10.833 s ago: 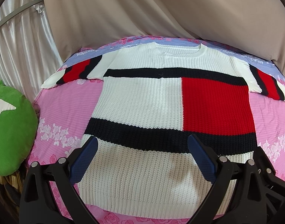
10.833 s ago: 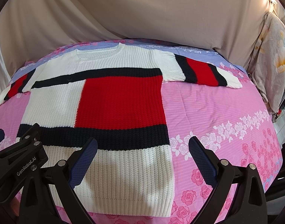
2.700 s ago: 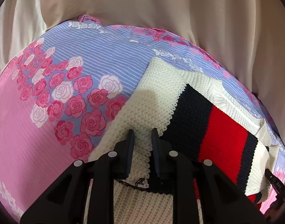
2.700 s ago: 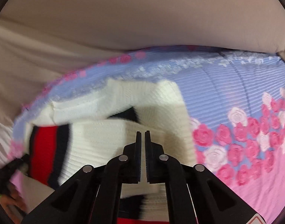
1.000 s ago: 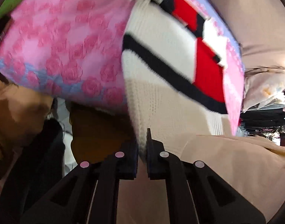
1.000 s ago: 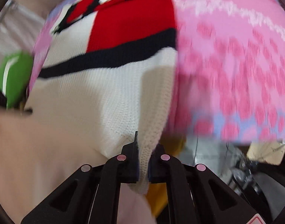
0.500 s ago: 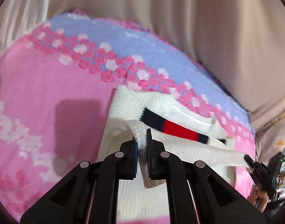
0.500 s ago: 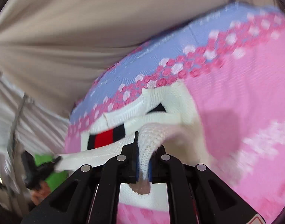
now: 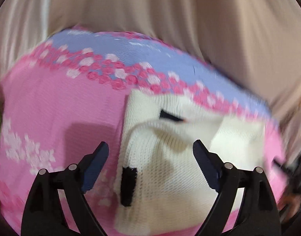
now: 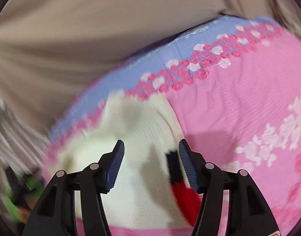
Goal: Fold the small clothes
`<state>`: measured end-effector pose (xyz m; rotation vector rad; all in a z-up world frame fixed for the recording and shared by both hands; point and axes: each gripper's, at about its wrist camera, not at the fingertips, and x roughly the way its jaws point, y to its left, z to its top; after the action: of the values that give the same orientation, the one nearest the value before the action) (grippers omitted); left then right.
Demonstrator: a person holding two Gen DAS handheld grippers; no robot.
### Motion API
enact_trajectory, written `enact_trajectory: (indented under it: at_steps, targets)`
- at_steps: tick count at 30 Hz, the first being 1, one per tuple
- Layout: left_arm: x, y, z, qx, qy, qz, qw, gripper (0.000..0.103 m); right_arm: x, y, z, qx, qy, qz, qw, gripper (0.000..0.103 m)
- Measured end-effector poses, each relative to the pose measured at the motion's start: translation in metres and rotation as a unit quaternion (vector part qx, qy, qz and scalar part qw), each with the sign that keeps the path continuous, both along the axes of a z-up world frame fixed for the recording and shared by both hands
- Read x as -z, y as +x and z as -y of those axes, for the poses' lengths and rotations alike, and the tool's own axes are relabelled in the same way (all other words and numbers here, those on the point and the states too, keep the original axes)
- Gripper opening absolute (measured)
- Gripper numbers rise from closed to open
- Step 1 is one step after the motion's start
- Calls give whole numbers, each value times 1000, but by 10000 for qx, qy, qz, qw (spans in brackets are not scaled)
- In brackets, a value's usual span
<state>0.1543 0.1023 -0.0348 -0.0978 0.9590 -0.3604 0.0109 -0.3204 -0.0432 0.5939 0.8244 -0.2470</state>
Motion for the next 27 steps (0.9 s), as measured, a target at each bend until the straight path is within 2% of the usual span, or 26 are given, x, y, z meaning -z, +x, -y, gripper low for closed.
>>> enact_trajectory:
  at_steps: [1, 2, 4, 7, 8, 9, 10, 11, 13, 14, 15, 17, 18, 20, 21, 22, 23, 25, 27]
  targets:
    - [3, 1, 12, 247, 301, 86, 9992, 85, 4, 4, -6, -174, -259, -137, 9994, 59]
    - [7, 2, 20, 368, 457, 157, 9982, 85, 7, 9, -15, -431, -599, -319, 9968, 59]
    - [11, 11, 38, 587, 671, 268, 9957, 85, 14, 19, -24, -784, -959, -535, 9909, 59]
    - [24, 33, 53, 602, 786, 138, 9950, 84, 20, 44, -20, -986, -1021, -616, 9880, 65]
    - [28, 43, 57, 531, 783, 33, 9955, 80, 23, 51, -18, -967, -1003, -630, 9882, 65]
    - [34, 54, 59, 456, 675, -150, 9966, 60, 26, 60, -14, -922, -969, -654, 9889, 65]
    - [38, 61, 59, 437, 532, -315, 9971, 25, 28, 67, -10, -864, -893, -685, 9899, 65]
    - [41, 67, 58, 391, 434, -461, 9972, 6, 34, 76, -4, -771, -770, -727, 9914, 65]
    - [32, 71, 48, 62, 104, -522, 9986, 6, 40, 85, 2, -663, -439, -771, 9938, 35]
    - [22, 69, 42, -71, -73, -452, 9989, 6, 39, 85, 4, -595, -224, -723, 9954, 10]
    - [10, 66, 35, -171, -201, -372, 9990, 6, 33, 83, 5, -550, -15, -604, 9967, 8]
    - [-5, 63, 24, -380, -265, -280, 9985, 6, 5, 70, 2, -440, 83, -51, 9990, 8]
    - [-3, 66, 21, -460, -184, -334, 9982, 6, -11, 62, 1, -410, 71, 195, 9989, 8]
    - [18, 82, 19, -547, -81, -682, 9961, 6, -32, 49, 3, -302, -57, 513, 9982, 7]
    - [32, 90, 21, -583, -6, -905, 9942, 6, -27, 50, 7, -273, -160, 397, 9987, 7]
    - [42, 97, 23, -627, 112, -1059, 9923, 6, -9, 56, 17, -198, -153, 32, 9997, 7]
    - [47, 100, 25, -638, 137, -1118, 9916, 6, 5, 59, 25, -88, -39, -161, 9998, 7]
    - [39, 98, 28, -670, 68, -1020, 9925, 6, 29, 63, 40, 204, 165, -489, 9985, 6]
    - [35, 97, 31, -609, 136, -925, 9938, 6, 24, 56, 45, 494, 451, -232, 9975, 6]
